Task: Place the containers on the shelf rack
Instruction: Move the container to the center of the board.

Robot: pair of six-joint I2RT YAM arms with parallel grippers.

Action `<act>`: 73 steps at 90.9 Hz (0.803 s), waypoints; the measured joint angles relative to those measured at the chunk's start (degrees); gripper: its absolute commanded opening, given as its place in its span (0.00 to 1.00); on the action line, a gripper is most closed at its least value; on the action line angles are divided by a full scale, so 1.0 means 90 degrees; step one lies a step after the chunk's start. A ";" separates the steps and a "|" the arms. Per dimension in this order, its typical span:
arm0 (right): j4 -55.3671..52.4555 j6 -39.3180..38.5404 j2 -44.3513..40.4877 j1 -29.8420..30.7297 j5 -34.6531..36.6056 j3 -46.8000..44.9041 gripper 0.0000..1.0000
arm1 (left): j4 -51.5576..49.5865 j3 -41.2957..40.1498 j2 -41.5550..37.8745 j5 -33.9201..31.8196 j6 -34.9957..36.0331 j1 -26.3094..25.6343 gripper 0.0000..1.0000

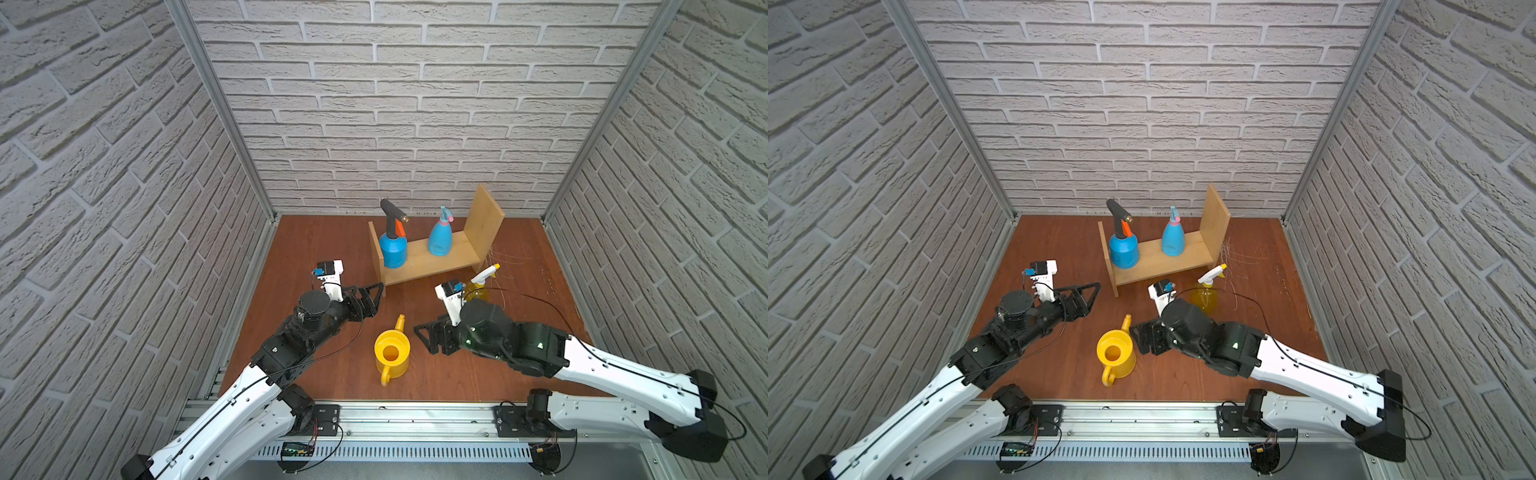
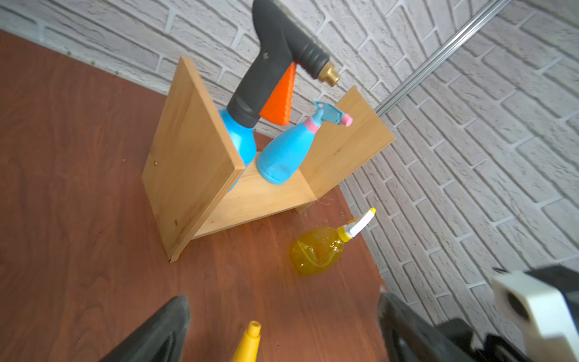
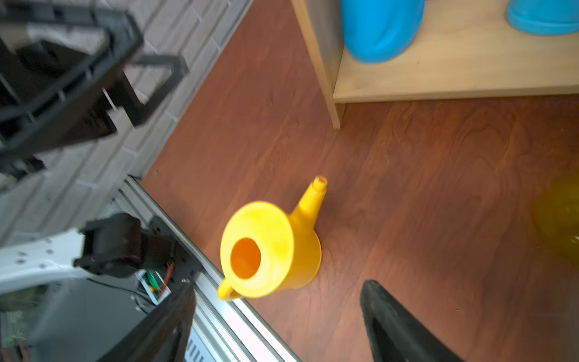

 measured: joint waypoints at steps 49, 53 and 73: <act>-0.1156 0.1054 0.2225 0.0580 0.0316 0.1098 0.93 | -0.1450 -0.0362 -0.1137 -0.0801 -0.0517 0.0000 0.97; -0.1115 0.1103 0.2229 0.0566 0.0260 0.1039 0.93 | -0.1464 -0.0415 -0.1149 -0.0794 -0.0573 0.0000 0.97; -0.1061 0.1195 0.2633 0.0500 0.0168 0.1093 0.92 | -0.1443 -0.0491 -0.1047 -0.0772 -0.0736 0.0000 0.97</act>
